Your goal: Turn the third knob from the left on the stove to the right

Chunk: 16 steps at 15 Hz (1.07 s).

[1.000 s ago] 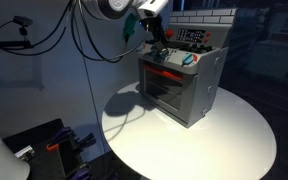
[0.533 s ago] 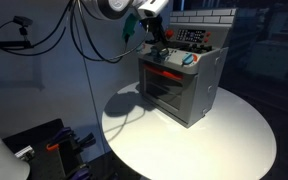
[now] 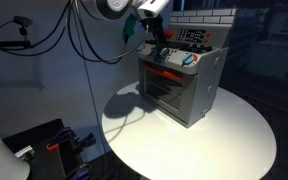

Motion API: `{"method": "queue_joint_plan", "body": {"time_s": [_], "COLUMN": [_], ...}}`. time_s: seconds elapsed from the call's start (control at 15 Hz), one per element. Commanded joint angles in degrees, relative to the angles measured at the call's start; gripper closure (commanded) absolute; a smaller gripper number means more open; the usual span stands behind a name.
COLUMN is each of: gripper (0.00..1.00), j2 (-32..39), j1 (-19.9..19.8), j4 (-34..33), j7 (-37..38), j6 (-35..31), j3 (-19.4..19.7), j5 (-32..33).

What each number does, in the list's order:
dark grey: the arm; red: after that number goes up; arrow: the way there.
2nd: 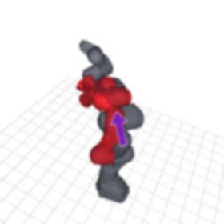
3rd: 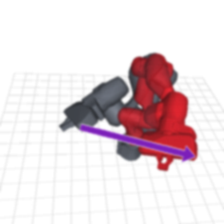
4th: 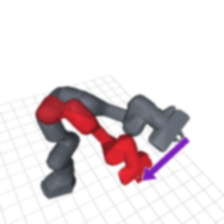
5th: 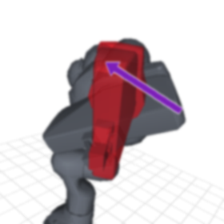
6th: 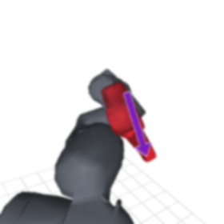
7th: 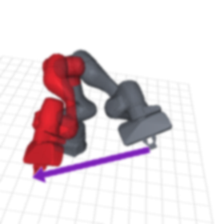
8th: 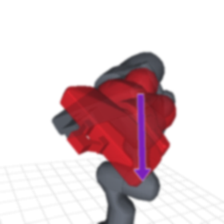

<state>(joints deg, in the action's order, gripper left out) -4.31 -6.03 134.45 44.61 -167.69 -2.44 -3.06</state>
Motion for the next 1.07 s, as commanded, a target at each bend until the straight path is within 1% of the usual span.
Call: {"method": "queue_joint_plan", "body": {"time_s": [0.0,0.27,0.53,1.0], "gripper": [0.97,0.98,0.97,0.98], "j2": [-0.99,-1.20,-1.66,-3.68], "j1": [0.10,0.13,0.07,-0.53], "j4": [0.88,1.11,1.31,2.10], "j7": [-0.36,-0.35,0.13,3.78], "j6": [-1.03,-0.97,-0.16,2.48], "j3": [0.11,0.20,0.19,0.18], "j5": [-0.54,-0.54,-0.47,-0.21]}}
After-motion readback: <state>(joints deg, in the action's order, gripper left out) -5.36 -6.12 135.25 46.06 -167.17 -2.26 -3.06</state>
